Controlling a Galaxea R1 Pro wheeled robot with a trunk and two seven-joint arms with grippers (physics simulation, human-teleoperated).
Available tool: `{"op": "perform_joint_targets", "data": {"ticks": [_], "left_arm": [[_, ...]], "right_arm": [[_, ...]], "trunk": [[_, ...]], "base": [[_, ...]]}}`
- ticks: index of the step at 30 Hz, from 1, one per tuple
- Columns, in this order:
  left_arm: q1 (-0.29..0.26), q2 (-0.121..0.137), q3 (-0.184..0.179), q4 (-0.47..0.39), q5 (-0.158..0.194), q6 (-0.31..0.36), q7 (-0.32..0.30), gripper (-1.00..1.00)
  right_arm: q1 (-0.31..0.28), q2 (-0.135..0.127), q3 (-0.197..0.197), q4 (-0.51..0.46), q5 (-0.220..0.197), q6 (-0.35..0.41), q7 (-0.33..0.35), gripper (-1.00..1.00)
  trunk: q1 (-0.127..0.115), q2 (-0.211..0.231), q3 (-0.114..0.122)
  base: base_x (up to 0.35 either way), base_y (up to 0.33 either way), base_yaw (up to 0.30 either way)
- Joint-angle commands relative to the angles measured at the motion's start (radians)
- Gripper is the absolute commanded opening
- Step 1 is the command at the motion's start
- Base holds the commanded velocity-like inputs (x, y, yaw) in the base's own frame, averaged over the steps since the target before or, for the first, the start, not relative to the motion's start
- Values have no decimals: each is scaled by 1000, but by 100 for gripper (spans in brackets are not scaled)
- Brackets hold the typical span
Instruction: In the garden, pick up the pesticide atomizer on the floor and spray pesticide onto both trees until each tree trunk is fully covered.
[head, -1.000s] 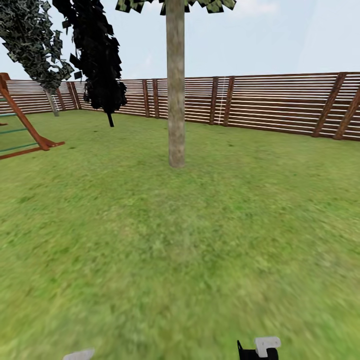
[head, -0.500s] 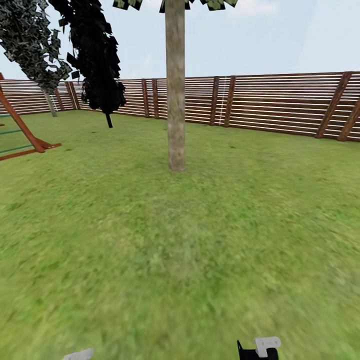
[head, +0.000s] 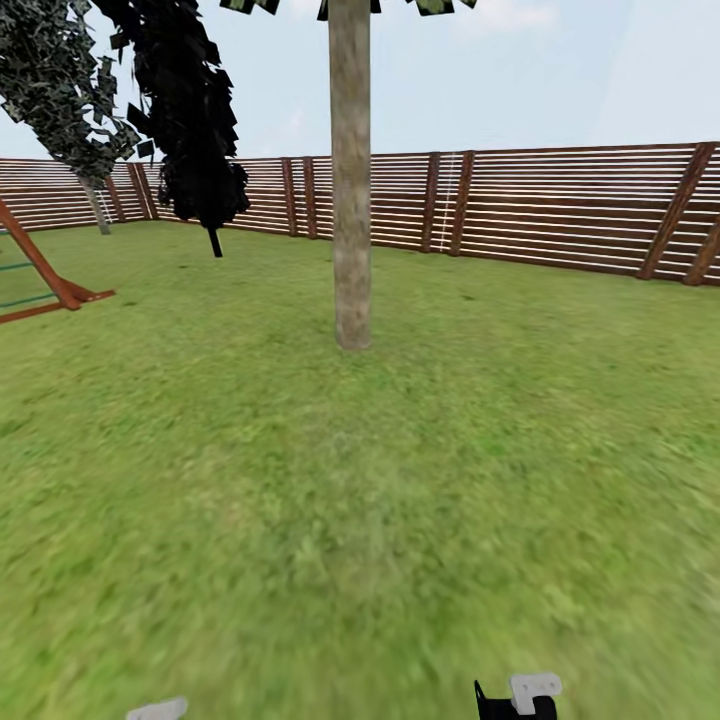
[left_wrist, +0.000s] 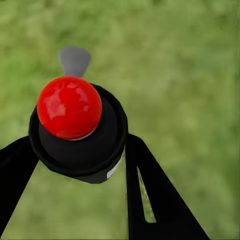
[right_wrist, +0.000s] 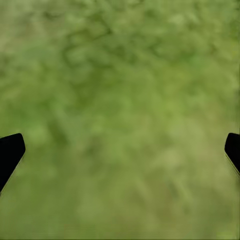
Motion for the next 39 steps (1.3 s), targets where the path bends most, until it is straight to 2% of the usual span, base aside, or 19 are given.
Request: {"op": "perform_joint_targets", "data": {"ticks": [1, 39], "left_arm": [[0, 0, 0, 0, 0, 0, 0, -100], [0, 1, 0, 0, 0, 0, 0, -100]], "right_arm": [[0, 0, 0, 0, 0, 0, 0, 100], [0, 0, 0, 0, 0, 0, 0, 100]], "trunk": [[0, 0, 0], [0, 0, 0]], "base": [[339, 0, 0], [339, 0, 0]]}}
